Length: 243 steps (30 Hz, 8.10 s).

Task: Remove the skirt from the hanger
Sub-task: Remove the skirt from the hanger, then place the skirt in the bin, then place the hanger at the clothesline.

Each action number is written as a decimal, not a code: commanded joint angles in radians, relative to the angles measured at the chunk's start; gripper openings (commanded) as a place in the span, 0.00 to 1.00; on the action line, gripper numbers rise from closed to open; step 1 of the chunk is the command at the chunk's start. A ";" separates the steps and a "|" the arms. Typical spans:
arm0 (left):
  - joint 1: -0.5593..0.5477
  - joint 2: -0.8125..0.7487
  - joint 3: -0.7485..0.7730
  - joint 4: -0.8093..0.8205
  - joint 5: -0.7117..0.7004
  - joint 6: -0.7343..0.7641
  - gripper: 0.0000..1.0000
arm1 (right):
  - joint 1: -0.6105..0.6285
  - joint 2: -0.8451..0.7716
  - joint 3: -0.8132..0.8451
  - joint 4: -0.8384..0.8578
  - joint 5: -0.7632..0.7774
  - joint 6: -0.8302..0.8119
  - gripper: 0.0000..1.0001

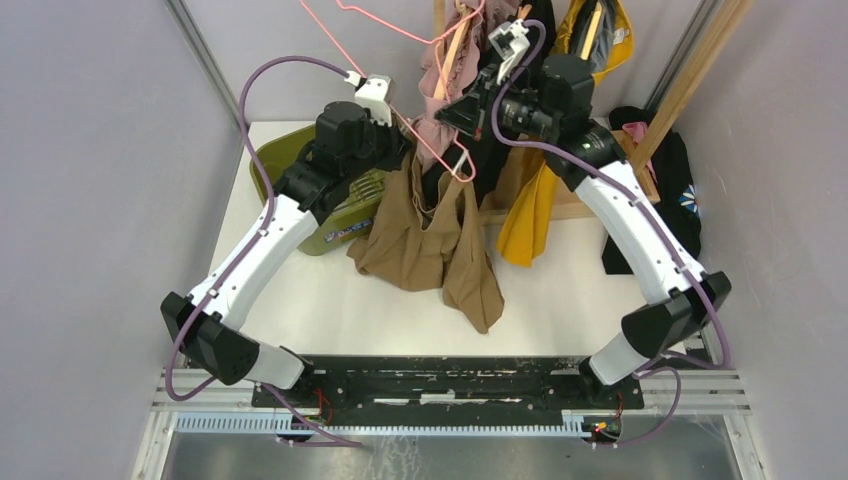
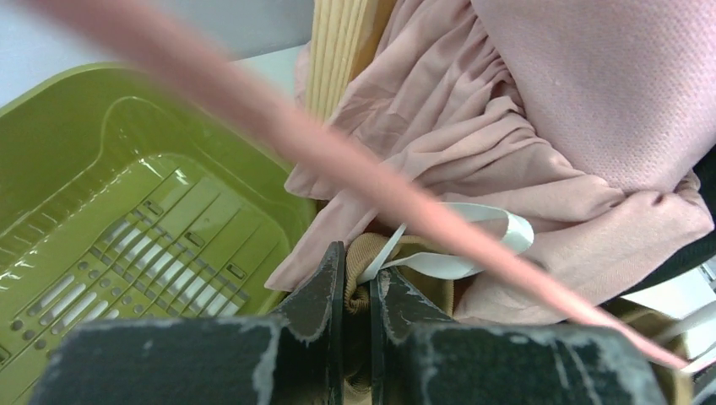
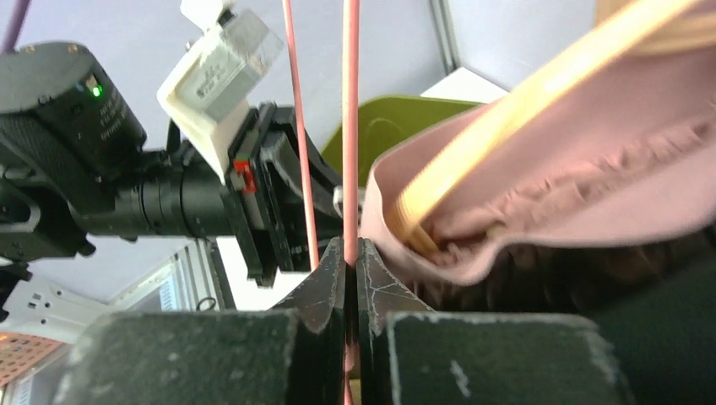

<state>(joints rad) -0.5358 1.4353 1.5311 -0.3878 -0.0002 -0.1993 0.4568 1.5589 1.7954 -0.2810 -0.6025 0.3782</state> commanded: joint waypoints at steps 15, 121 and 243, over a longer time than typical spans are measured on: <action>-0.006 -0.067 0.046 0.018 -0.100 0.009 0.03 | 0.034 0.005 0.156 0.268 0.072 0.098 0.01; 0.407 0.328 -0.010 0.190 -0.095 -0.087 0.97 | -0.112 -0.704 -0.005 -0.727 1.246 -0.481 0.01; 0.424 0.250 -0.017 0.019 -0.017 0.069 0.99 | -0.455 -0.012 0.178 -0.139 1.340 -0.767 0.01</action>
<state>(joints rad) -0.1173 1.7397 1.5154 -0.3702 -0.0235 -0.2066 0.0219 1.5097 1.9022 -0.4808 0.7570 -0.4267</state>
